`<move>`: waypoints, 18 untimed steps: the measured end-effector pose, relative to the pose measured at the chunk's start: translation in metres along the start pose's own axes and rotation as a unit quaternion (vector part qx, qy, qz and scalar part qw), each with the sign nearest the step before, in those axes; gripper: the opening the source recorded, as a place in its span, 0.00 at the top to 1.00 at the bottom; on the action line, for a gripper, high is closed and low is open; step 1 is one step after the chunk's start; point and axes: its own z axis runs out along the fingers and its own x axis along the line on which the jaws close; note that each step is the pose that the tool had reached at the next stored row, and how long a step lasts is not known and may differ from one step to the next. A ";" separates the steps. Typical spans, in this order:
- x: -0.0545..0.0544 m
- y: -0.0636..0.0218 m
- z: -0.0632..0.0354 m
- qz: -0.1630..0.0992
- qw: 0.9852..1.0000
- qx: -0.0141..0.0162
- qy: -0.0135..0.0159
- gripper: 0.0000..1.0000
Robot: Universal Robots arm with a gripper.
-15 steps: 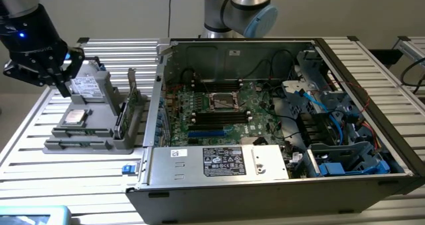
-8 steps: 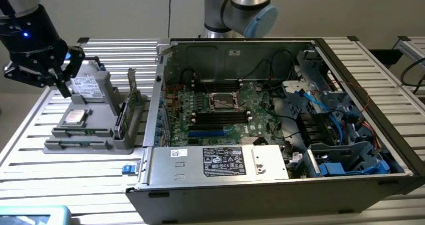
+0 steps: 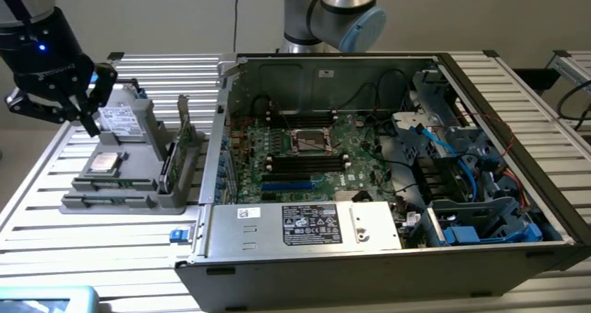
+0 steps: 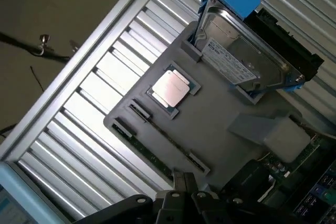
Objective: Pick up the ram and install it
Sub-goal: 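Pick up the ram and move it above insertion slot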
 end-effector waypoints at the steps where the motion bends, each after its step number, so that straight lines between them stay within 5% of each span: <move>1: 0.000 0.0000 0.0000 -0.010 1.000 0.000 0.000 0.89; 6: 0.000 0.0000 0.0002 -0.055 0.999 0.000 0.000 0.89; 10: 0.000 0.0000 0.0004 -0.091 0.996 0.000 0.000 0.89; 18: 0.000 0.0000 0.0006 -0.163 0.987 0.000 0.002 0.89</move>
